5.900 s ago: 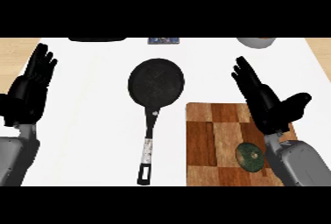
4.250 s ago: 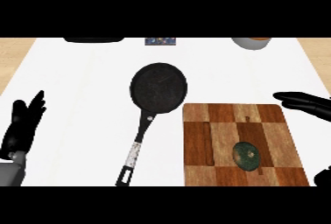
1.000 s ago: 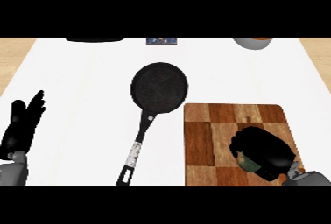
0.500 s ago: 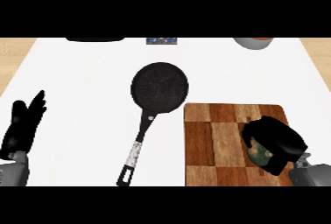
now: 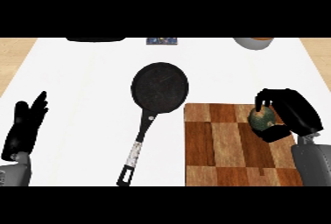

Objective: Pick the squash from the cutting board and place it in the pan

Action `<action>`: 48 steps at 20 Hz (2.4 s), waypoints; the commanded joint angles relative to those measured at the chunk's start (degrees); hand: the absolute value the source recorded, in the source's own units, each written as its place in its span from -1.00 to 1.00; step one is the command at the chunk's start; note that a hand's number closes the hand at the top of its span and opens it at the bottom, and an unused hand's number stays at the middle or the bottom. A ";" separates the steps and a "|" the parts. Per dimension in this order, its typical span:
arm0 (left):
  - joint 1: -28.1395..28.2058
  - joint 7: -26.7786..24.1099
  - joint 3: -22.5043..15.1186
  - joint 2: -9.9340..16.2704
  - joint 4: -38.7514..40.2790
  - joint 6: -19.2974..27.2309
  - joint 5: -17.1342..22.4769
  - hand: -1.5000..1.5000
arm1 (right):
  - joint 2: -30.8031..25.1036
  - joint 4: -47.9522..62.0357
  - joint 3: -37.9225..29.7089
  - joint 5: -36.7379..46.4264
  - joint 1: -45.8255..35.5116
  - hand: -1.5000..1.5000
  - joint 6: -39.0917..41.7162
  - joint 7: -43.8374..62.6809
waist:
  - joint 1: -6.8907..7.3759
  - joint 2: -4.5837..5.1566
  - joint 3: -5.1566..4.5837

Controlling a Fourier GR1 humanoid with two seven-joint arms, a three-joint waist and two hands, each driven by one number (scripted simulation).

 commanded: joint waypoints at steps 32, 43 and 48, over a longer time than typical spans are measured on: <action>-3.10 -1.39 -1.51 -1.73 0.58 -2.95 -1.40 0.00 | 16.05 57.89 7.36 -23.28 -44.43 1.00 -28.80 11.24 | 5.48 1.62 0.00; -7.74 -1.26 -3.41 -2.68 2.10 -2.79 -2.88 0.00 | 16.05 67.60 6.22 -36.14 -44.07 -1.00 -25.54 2.37 | 8.87 2.67 0.17; -8.11 -1.62 -4.70 -4.03 3.61 -2.29 -3.85 0.00 | 16.05 69.23 6.63 -39.07 -45.34 -1.00 -26.47 0.26 | 10.17 2.99 0.17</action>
